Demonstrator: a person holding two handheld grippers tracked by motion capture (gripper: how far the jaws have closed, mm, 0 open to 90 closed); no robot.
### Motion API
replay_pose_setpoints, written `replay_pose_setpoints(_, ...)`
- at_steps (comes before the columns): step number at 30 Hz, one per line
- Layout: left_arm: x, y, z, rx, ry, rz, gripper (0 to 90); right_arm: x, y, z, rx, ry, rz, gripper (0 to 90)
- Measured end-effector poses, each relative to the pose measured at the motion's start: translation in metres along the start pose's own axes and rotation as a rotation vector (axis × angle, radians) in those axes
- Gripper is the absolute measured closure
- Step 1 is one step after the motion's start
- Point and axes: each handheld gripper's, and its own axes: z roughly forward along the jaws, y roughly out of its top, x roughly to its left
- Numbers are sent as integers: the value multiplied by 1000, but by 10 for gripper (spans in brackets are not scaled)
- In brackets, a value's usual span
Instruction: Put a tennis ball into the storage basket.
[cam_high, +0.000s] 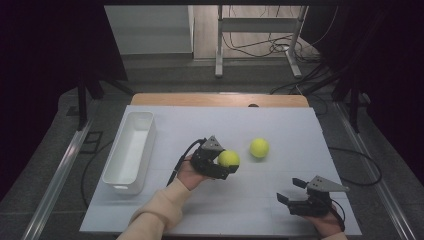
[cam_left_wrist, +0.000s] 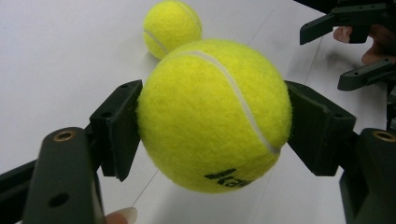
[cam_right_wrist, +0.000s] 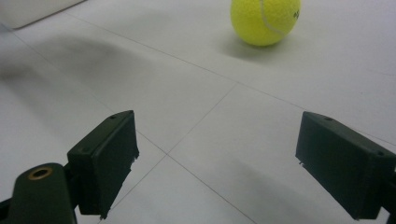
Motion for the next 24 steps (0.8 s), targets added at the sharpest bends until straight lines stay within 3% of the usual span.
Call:
replay_pose_setpoints(13,6,-2,-14,-29,26,-4,266,0,0,0,-1,-5,1,131)
replay_pose_setpoints(24,11,-5,-25,-54,22,-17,265,1,0,0,-4,-6,-1,131)
